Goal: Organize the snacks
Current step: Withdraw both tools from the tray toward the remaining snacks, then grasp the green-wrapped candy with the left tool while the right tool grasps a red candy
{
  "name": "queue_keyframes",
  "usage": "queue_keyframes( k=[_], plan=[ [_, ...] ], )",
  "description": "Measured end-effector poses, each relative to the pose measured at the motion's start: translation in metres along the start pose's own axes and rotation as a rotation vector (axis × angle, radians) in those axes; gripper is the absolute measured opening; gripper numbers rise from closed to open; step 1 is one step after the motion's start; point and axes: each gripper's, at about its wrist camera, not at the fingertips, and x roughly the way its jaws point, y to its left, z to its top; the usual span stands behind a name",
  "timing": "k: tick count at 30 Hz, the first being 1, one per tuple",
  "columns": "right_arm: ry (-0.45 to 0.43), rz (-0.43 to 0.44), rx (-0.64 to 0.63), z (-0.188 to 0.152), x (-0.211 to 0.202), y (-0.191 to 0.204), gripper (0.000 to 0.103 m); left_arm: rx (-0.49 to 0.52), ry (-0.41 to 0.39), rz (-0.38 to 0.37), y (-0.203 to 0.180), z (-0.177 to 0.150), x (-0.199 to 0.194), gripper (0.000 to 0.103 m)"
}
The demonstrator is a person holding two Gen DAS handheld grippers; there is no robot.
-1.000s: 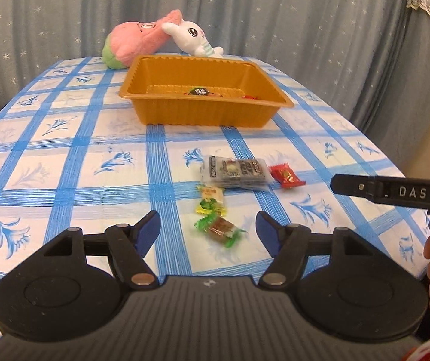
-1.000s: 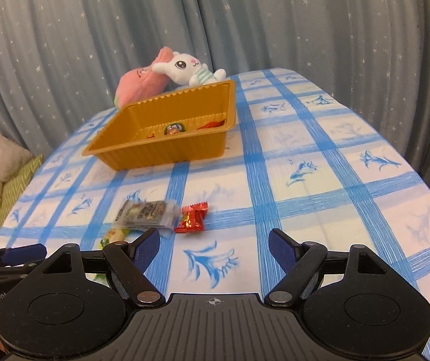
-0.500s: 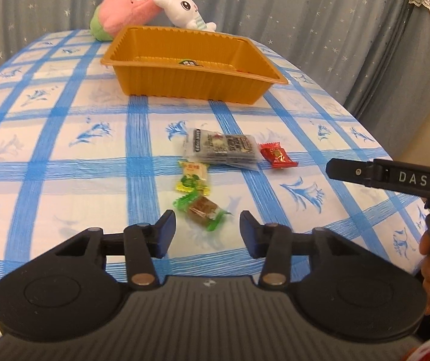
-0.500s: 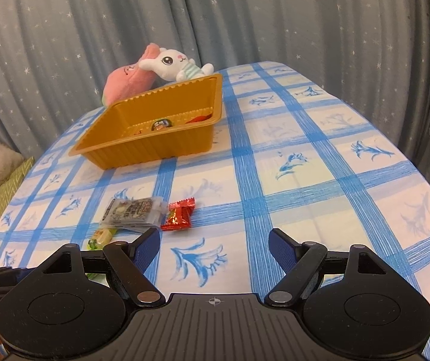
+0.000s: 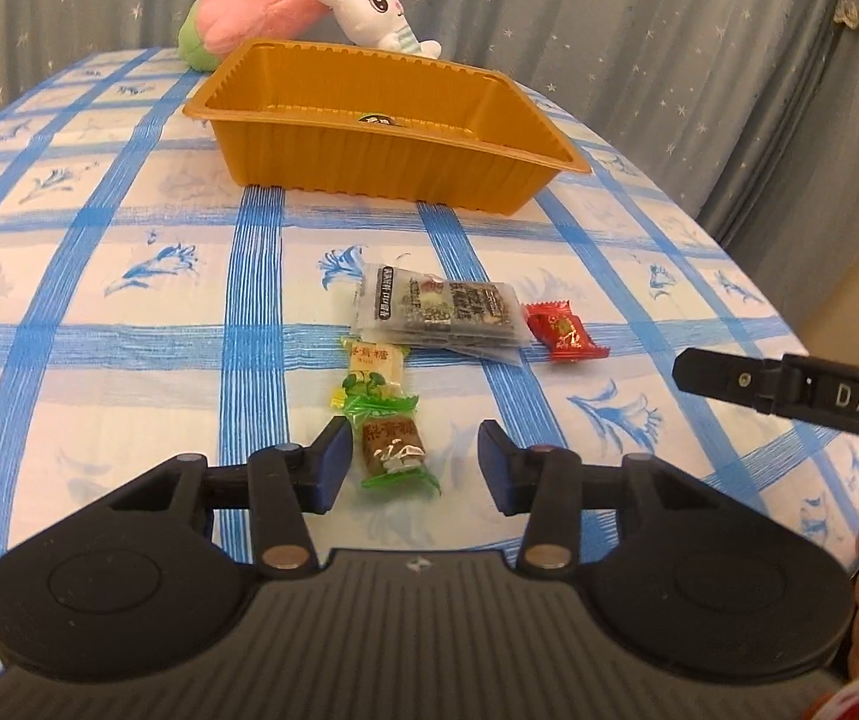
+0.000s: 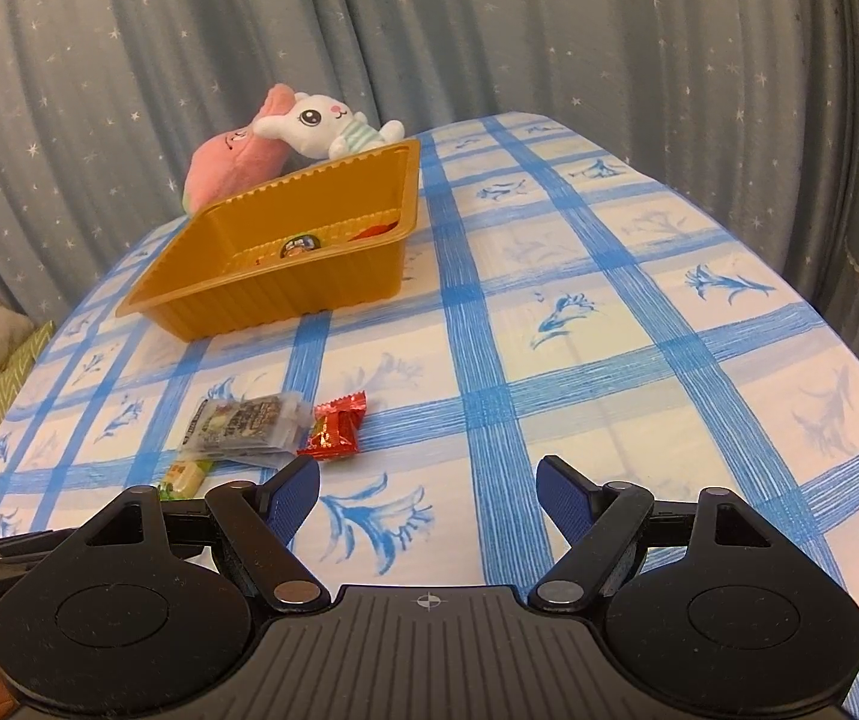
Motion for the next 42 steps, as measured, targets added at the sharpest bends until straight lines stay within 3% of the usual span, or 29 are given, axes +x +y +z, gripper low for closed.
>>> queue_keyframes(
  k=[8, 14, 24, 25, 27, 42],
  plan=[
    [0.010, 0.012, 0.004, -0.001, 0.003, 0.002, 0.079, 0.060, -0.003, 0.060, -0.001, -0.002, 0.001, 0.019],
    [0.013, 0.018, -0.007, -0.001, 0.005, 0.005, 0.079, 0.094, 0.007, 0.091, -0.002, -0.002, -0.001, 0.017],
    [-0.011, 0.047, -0.095, 0.006, 0.016, 0.024, 0.078, 0.057, -0.023, 0.090, 0.006, 0.005, -0.014, 0.017],
    [-0.012, 0.050, -0.103, 0.007, 0.019, 0.025, 0.075, 0.055, -0.024, 0.090, 0.006, 0.005, -0.014, 0.017],
    [0.001, 0.061, -0.113, 0.010, 0.025, 0.028, 0.058, 0.050, -0.024, 0.088, 0.007, 0.006, -0.014, 0.017],
    [0.046, 0.053, -0.158, 0.016, 0.068, 0.042, 0.037, 0.014, -0.022, 0.072, 0.013, 0.012, -0.009, 0.017]
  ],
)
